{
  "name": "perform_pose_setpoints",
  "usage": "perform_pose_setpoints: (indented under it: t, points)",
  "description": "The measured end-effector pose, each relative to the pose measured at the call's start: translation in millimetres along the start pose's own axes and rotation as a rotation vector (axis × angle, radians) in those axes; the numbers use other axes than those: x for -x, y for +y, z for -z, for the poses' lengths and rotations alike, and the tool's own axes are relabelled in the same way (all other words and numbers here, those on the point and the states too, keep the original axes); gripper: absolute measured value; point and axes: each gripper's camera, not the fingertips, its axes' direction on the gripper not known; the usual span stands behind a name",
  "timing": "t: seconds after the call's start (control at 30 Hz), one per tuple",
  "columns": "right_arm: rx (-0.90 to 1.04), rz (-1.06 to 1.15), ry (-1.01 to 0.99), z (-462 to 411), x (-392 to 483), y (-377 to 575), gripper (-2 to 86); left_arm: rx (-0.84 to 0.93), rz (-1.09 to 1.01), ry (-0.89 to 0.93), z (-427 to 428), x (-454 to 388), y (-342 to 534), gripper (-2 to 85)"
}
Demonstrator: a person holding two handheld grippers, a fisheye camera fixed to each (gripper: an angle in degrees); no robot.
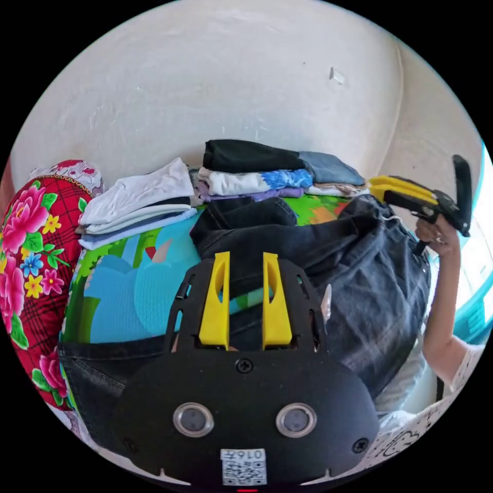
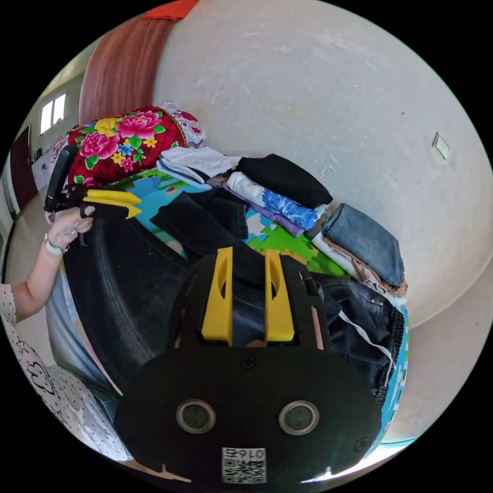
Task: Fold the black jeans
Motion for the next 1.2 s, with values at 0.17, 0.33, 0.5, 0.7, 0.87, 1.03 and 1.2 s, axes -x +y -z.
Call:
perform_pose_setpoints:
  t: [0.17, 0.33, 0.5, 0.7, 0.87, 1.03, 1.2]
  points:
    - [-0.084, -0.027, -0.080, -31, -30, -79, 9.4, 0.130, 0.080, 0.002, -50, 27, -30, 10.5]
    - [0.089, -0.009, -0.323, -137, -18, -126, 11.4, 0.123, 0.081, -0.149, -60, 50, -15, 10.0]
    - [0.259, 0.146, -0.428, -237, 52, -135, 14.5, 0.094, 0.094, -0.063, -63, 65, -20, 9.8]
    - [0.229, 0.229, -0.294, -236, 70, -122, 6.5, 0.107, 0.124, 0.009, -79, 81, -24, 9.6]
    - [-0.212, 0.151, -0.487, -130, 21, -108, 5.8, 0.085, 0.123, 0.159, -86, 95, -24, 10.8]
    - [-0.555, 0.001, -0.832, -87, -52, -68, 5.7, 0.011, 0.066, 0.348, -89, 95, -25, 11.0]
    - [-0.438, 0.099, -0.841, -95, -51, -62, 5.8, -0.068, 0.163, 0.232, -82, 116, -17, 2.0]
